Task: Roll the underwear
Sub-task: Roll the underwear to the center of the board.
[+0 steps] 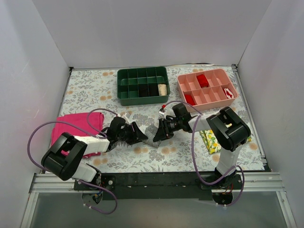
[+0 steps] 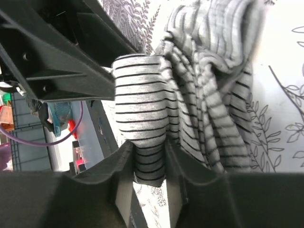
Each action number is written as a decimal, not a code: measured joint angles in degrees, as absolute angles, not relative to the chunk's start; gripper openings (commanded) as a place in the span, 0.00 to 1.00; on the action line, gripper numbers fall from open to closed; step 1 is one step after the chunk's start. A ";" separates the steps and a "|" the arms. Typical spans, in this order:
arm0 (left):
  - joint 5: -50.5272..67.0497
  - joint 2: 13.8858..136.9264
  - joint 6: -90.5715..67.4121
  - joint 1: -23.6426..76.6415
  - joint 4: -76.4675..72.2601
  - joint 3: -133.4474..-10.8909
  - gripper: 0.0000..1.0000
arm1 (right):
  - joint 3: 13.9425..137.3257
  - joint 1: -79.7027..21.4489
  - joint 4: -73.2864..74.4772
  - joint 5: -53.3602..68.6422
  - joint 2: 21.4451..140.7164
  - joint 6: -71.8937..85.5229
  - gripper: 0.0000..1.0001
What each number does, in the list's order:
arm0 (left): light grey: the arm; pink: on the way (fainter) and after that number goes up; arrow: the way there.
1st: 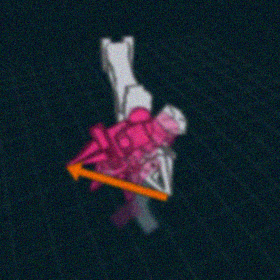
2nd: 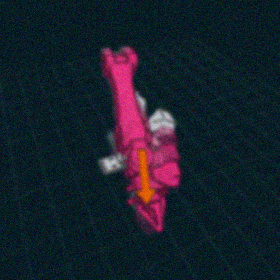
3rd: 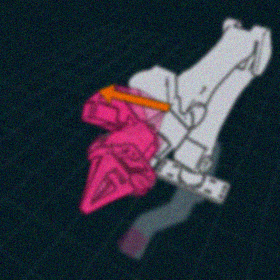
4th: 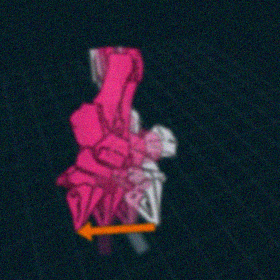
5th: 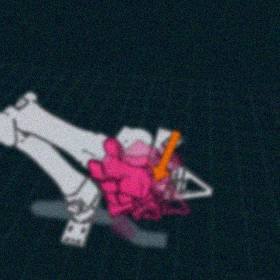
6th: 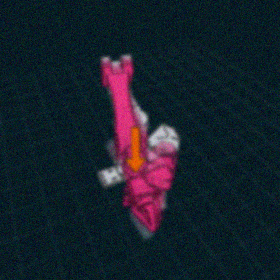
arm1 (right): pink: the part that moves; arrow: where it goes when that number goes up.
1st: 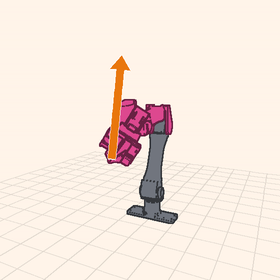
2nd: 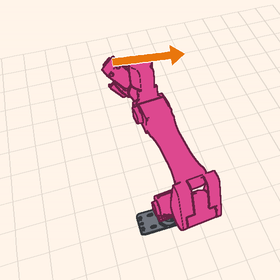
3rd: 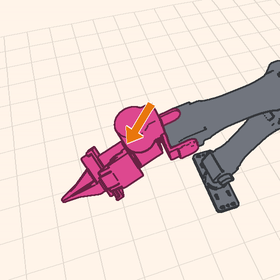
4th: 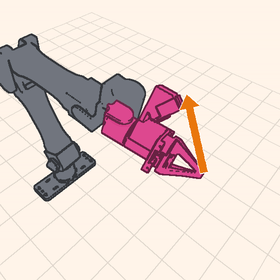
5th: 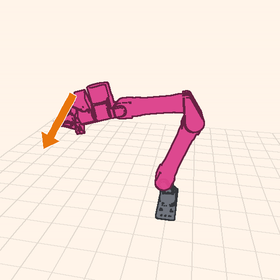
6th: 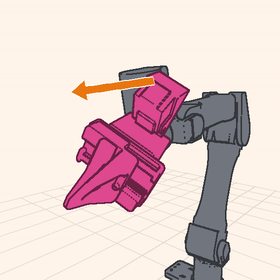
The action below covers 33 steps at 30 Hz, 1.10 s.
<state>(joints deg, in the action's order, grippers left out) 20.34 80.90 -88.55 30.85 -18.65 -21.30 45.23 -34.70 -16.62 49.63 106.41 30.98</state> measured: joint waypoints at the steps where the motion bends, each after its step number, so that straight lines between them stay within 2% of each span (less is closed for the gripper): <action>1: 20.23 81.19 -88.77 30.87 -18.68 -21.52 0.38 | 45.23 -34.76 -16.38 49.47 106.06 30.79 0.52; 5: 19.90 82.96 -89.67 30.89 -18.90 -22.63 0.34 | 45.23 -36.03 -13.82 45.93 102.74 28.01 0.55; 8: 20.05 84.64 -90.24 30.96 -19.51 -23.53 0.34 | 45.23 -37.63 -10.52 40.64 99.53 25.26 0.71; 9: 20.14 85.10 -90.32 31.00 -19.66 -23.86 0.34 | 45.23 -38.15 -9.43 38.68 98.30 24.49 0.72; 21: 20.23 86.96 -90.15 31.51 -17.72 -26.68 0.35 | 45.21 -46.57 1.93 5.98 79.96 14.41 0.73; 26: 20.36 87.35 -89.78 31.57 -16.51 -27.59 0.35 | 45.25 -52.36 2.48 0.93 77.19 6.83 0.71; 33: 20.45 87.77 -89.60 31.64 -15.81 -28.32 0.35 | 46.41 -55.35 5.06 -2.07 81.28 0.08 0.70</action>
<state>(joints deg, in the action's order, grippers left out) 20.45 87.77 -89.60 31.64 -15.81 -28.32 46.41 -55.35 5.06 -2.07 81.28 0.08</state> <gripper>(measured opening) 0.348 0.708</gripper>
